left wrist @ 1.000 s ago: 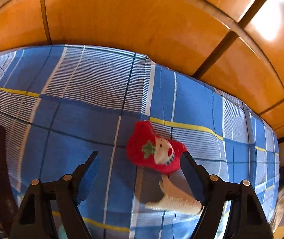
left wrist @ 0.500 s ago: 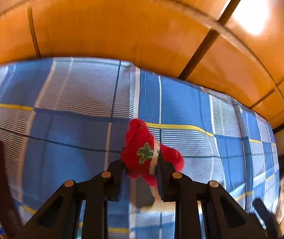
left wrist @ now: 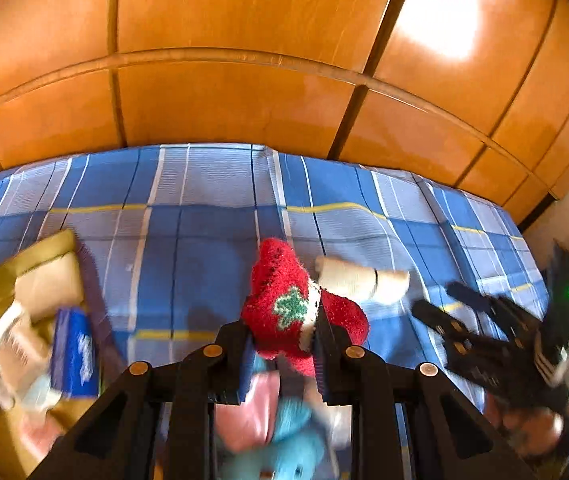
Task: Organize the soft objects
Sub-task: 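Grasp the red strawberry sock with the left tool while the right tool reaches the white bandage roll, then carry the red sock into the tray with the left tool while the right tool grasps the bandage roll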
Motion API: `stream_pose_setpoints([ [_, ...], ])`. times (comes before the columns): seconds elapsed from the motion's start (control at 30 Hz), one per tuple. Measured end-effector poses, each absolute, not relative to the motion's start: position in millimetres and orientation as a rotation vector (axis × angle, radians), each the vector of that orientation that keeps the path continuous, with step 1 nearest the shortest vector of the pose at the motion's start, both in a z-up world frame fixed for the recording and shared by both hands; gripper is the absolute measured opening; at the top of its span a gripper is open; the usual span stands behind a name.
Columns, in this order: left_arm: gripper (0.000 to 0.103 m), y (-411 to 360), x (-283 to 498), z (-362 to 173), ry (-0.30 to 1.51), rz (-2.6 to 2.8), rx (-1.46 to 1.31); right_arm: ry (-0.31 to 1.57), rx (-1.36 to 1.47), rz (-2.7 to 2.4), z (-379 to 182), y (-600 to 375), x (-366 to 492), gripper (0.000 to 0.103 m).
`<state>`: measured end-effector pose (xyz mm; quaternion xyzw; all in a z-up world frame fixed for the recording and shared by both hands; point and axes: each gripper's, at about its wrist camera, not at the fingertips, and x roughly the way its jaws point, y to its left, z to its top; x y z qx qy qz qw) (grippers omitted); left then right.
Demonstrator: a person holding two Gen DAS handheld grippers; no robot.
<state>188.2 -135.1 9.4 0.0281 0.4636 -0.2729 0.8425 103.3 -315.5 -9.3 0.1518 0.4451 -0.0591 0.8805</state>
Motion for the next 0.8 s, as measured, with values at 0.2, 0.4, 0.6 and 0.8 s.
stream_pose_setpoints([
  [0.2, 0.025, -98.3, 158.1, 14.1, 0.974, -0.592, 0.046, 0.97, 0.117, -0.007, -1.1, -292.5, 130.2, 0.071],
  [0.4, 0.025, -66.8, 134.7, 11.2, 0.982, -0.584, 0.004, 1.113, -0.125, 0.103, -18.7, -270.6, 171.3, 0.071],
  [0.6, 0.025, -34.9, 118.7, 10.5, 0.969, -0.553, -0.027, 1.206, -0.312, 0.086, -49.2, -257.8, 190.7, 0.065],
  [0.8, 0.025, 2.2, 104.5, 9.8, 0.954, -0.496, -0.058, 1.213, -0.287, 0.037, -52.5, -260.1, 186.1, 0.031],
])
